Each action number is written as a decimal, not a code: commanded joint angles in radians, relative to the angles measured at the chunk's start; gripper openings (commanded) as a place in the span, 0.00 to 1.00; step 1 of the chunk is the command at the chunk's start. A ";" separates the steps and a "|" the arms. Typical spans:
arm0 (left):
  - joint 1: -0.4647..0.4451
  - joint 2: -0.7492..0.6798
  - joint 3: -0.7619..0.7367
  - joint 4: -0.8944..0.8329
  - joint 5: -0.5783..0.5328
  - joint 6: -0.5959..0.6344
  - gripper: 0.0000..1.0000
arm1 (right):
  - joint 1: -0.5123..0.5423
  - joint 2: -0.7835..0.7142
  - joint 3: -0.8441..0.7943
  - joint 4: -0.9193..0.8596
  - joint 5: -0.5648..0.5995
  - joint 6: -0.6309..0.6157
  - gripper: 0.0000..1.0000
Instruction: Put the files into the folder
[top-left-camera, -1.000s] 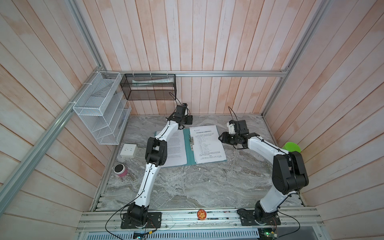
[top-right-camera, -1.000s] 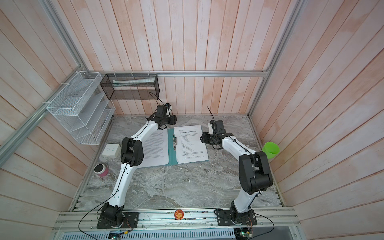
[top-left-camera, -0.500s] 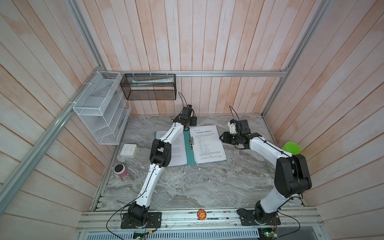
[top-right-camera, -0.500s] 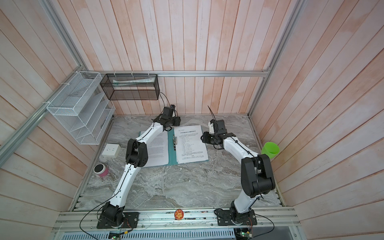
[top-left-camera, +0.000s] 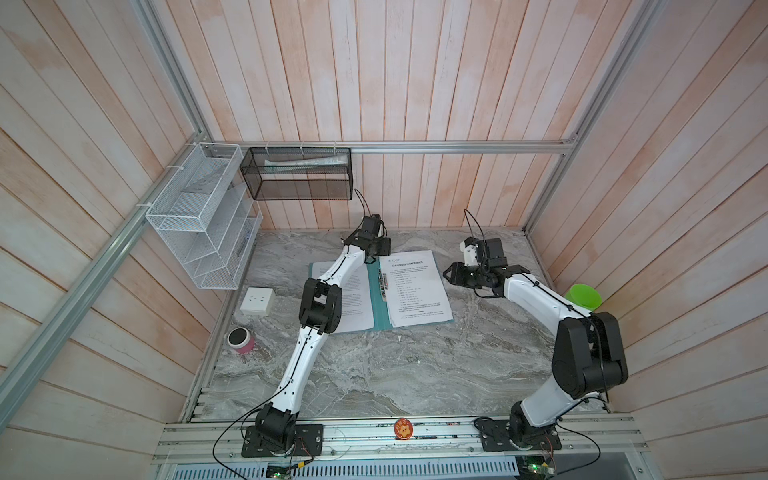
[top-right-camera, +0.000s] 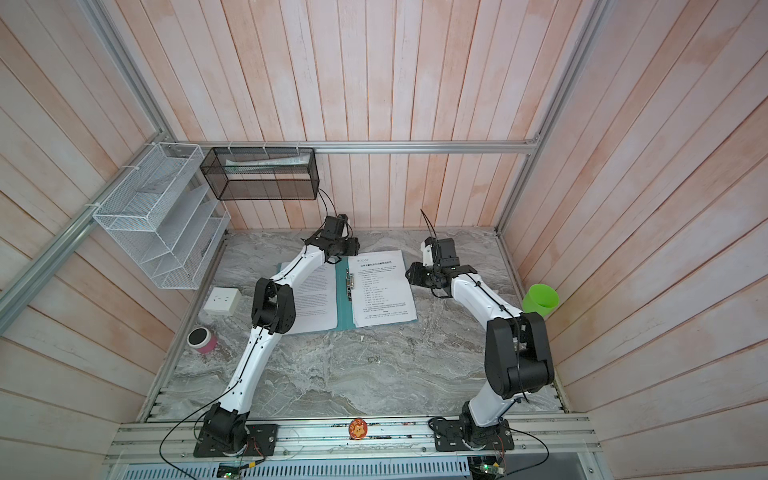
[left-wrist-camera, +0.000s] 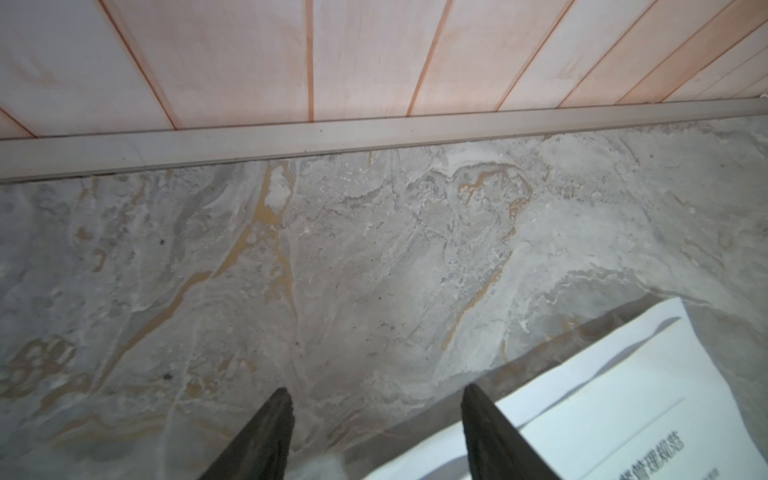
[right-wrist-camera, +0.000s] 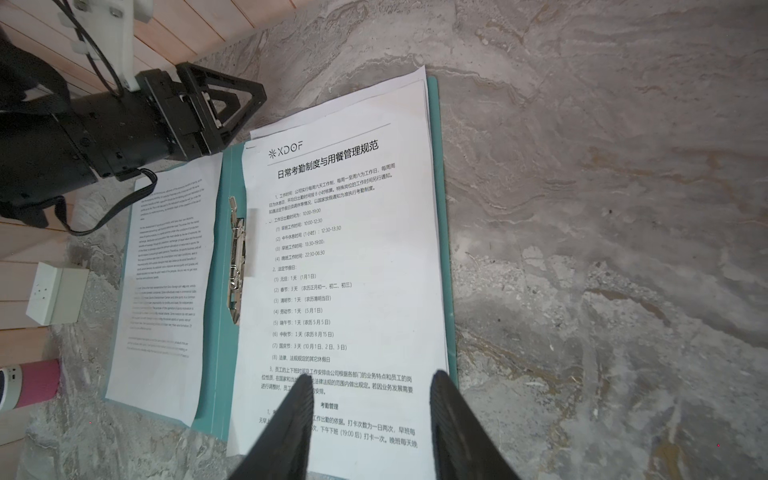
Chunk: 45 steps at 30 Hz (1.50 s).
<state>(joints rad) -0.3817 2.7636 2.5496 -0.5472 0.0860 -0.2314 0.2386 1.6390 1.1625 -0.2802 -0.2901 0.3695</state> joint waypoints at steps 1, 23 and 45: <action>-0.011 0.024 0.011 -0.041 0.040 0.020 0.66 | -0.006 -0.028 -0.014 -0.007 -0.018 -0.007 0.44; -0.031 -0.066 -0.122 -0.083 0.010 0.113 0.52 | -0.006 -0.025 -0.022 0.005 -0.047 -0.009 0.44; -0.003 -0.086 -0.120 -0.060 0.009 0.122 0.67 | -0.025 0.106 -0.223 0.220 -0.055 0.111 0.41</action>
<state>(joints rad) -0.3862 2.7087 2.4512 -0.5869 0.0967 -0.1158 0.2039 1.7378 0.9512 -0.1162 -0.3344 0.4561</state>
